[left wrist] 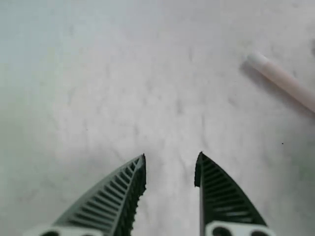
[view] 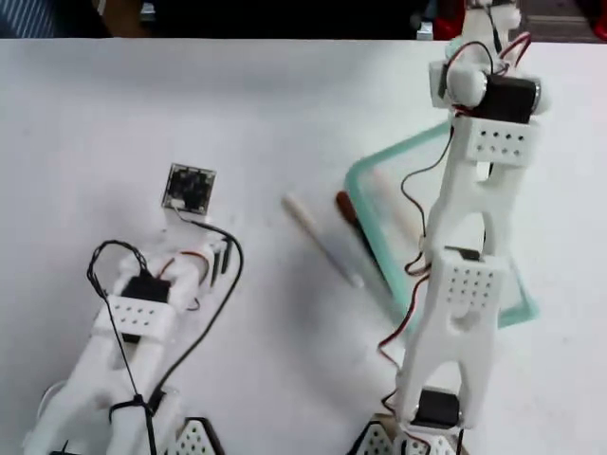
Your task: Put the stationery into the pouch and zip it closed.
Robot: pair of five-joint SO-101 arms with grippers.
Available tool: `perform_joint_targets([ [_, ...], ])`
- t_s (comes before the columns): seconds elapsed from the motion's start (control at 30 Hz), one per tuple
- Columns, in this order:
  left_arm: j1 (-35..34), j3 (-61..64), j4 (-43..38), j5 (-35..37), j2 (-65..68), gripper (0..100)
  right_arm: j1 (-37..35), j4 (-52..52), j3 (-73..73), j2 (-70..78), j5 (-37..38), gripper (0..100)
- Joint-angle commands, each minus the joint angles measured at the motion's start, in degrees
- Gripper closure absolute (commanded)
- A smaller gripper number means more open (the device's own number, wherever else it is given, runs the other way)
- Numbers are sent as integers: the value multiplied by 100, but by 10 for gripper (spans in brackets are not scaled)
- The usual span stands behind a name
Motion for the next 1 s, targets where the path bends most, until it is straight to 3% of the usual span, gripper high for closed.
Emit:
perform_joint_targets([
  [0.0,382,-273,149,-26,-48,823,-180,119,-246,-1077,9,981],
  [0.1,593,-519,686,-299,-48,823,-189,127,-237,-1587,9,981],
  [0.27,637,-1415,2031,-70,-198,823,-312,136,-70,-2598,-352,981],
  [0.47,1147,-1846,3095,-62,-2123,782,-725,110,1336,-4198,-440,981],
  [0.73,1121,-1873,3701,-88,-5596,742,-1692,84,2251,-5763,-440,981],
  [0.97,1024,-1433,4149,-273,-6246,722,-2949,75,3253,-6387,-475,981],
])
